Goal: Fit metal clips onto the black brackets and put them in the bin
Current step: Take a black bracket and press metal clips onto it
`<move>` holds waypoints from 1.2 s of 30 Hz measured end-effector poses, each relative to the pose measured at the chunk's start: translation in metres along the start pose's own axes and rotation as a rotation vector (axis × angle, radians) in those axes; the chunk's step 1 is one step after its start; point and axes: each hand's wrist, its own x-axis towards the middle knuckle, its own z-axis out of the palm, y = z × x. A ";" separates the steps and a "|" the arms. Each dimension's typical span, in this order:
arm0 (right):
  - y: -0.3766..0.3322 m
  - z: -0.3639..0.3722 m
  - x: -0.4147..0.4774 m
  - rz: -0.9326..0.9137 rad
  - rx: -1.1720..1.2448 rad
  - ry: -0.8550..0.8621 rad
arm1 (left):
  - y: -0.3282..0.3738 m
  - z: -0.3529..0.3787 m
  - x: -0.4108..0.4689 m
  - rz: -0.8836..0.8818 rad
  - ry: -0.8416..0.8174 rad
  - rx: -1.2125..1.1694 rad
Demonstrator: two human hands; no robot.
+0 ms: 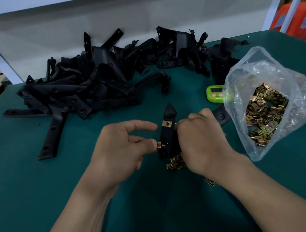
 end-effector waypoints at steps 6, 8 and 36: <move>0.000 -0.002 0.001 -0.016 -0.026 -0.006 | 0.001 0.001 -0.001 0.013 -0.005 0.011; 0.000 -0.002 0.000 -0.013 -0.030 -0.010 | 0.000 0.003 -0.001 0.028 0.002 -0.004; 0.008 -0.001 0.003 0.014 0.021 -0.025 | -0.006 0.044 -0.007 0.022 0.316 -0.303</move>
